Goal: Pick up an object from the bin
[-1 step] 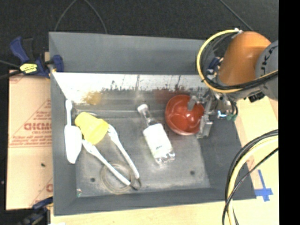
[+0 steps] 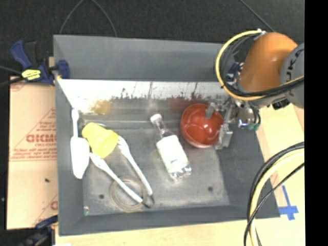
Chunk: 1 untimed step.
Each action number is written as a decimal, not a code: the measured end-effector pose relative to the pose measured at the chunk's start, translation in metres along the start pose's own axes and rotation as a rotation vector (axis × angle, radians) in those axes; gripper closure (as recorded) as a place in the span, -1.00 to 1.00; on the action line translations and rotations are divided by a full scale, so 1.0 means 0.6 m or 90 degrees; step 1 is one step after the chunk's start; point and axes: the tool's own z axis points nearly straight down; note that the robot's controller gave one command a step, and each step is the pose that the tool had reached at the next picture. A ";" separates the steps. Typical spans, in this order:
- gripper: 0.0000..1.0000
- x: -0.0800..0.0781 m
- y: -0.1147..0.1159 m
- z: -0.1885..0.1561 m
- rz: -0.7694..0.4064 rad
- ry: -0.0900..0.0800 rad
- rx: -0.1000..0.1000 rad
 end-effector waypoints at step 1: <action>-1.00 0.083 -0.003 0.137 -0.176 -0.003 0.001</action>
Offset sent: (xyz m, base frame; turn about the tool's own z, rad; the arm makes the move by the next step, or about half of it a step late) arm -0.0503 -0.0026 -0.0396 -0.3766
